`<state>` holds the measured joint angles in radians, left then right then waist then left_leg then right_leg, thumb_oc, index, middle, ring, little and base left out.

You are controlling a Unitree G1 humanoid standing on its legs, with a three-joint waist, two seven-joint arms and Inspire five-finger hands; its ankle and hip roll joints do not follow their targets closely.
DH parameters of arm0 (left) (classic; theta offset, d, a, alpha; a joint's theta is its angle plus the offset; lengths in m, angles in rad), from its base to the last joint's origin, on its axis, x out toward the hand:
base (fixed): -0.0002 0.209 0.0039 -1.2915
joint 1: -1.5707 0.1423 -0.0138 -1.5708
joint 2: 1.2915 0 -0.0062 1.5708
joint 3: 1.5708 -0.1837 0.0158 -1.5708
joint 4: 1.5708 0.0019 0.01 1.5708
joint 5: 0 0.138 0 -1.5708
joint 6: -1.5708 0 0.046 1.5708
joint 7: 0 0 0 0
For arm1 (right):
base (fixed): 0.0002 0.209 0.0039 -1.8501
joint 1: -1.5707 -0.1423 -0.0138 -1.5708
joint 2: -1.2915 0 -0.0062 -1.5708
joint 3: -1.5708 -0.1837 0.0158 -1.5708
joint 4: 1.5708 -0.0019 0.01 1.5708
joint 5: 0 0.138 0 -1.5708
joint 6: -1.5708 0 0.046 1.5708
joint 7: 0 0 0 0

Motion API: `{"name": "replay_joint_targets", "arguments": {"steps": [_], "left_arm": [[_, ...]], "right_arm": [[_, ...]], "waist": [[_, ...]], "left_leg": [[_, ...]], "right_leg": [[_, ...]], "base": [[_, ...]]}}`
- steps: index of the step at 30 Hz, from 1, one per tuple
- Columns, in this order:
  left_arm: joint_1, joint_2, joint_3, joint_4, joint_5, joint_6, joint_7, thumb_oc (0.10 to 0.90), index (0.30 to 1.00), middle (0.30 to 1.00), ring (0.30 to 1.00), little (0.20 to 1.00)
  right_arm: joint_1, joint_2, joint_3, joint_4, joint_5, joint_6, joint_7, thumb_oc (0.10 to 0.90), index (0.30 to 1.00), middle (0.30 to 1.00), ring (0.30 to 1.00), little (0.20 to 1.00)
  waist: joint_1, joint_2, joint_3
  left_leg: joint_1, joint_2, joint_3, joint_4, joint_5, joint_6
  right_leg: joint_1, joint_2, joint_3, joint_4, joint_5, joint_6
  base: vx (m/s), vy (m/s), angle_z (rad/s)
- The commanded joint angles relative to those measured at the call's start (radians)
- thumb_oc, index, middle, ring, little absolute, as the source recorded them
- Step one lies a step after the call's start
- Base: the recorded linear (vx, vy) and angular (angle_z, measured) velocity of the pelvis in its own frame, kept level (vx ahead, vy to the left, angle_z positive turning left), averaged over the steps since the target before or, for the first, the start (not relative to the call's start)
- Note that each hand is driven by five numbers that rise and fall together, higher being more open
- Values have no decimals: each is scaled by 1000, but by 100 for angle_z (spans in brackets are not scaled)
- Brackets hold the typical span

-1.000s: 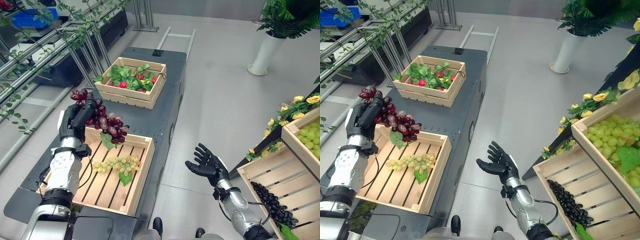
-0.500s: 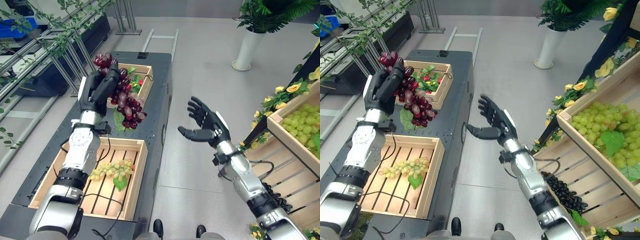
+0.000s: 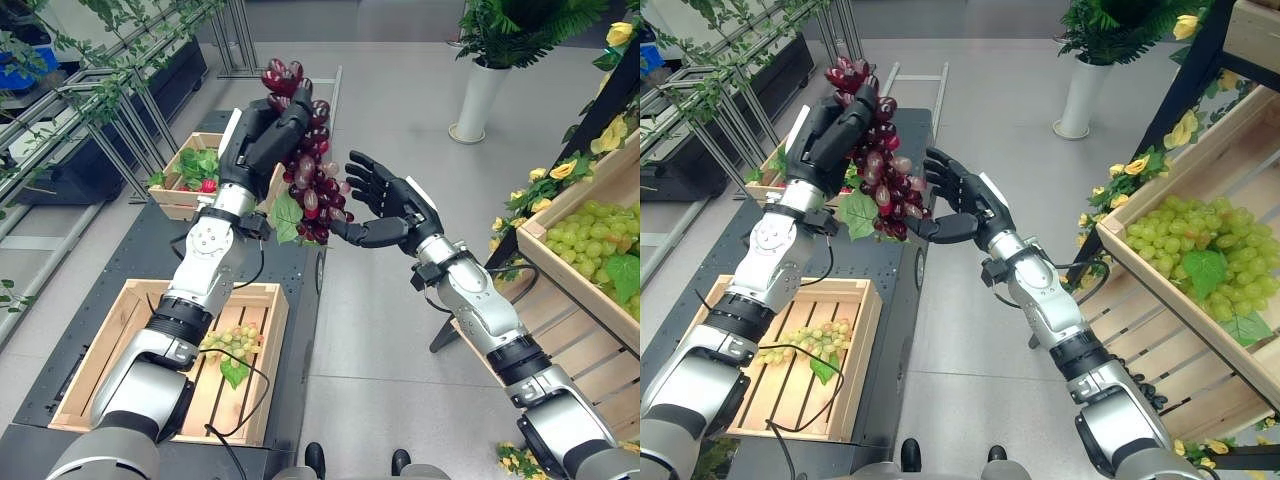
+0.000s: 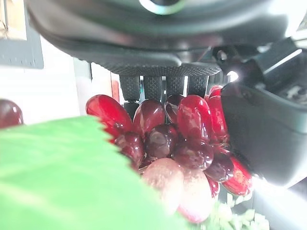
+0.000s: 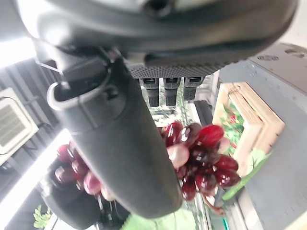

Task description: Pick up the fruits from the basket on one side to the basket on the other side

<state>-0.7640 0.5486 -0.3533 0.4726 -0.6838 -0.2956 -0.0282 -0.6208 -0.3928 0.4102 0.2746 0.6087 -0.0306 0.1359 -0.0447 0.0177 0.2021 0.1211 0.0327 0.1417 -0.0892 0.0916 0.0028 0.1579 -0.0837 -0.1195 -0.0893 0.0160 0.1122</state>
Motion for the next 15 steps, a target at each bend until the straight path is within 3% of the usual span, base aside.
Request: {"name": "replay_joint_targets", "arguments": {"steps": [1,15], "left_arm": [[-245,-31,2,42,-88,-83,2,400,300,300,300,300],[-279,-92,-73,-51,-110,-19,-40,400,300,300,300,300]], "right_arm": [[-97,22,17,36,137,-21,77,800,900,900,900,900],[-150,120,41,72,267,3,56,800,900,900,900,900]], "waist": [[2,4,-150],[16,-4,-155]], "left_leg": [[35,-72,-30,11,-179,-14],[37,-70,-37,3,-174,-14]], "right_leg": [[0,60,-37,8,-78,-64],[3,62,-44,2,-74,-64]], "base": [[7,-25,-4],[0,0,0]]}}
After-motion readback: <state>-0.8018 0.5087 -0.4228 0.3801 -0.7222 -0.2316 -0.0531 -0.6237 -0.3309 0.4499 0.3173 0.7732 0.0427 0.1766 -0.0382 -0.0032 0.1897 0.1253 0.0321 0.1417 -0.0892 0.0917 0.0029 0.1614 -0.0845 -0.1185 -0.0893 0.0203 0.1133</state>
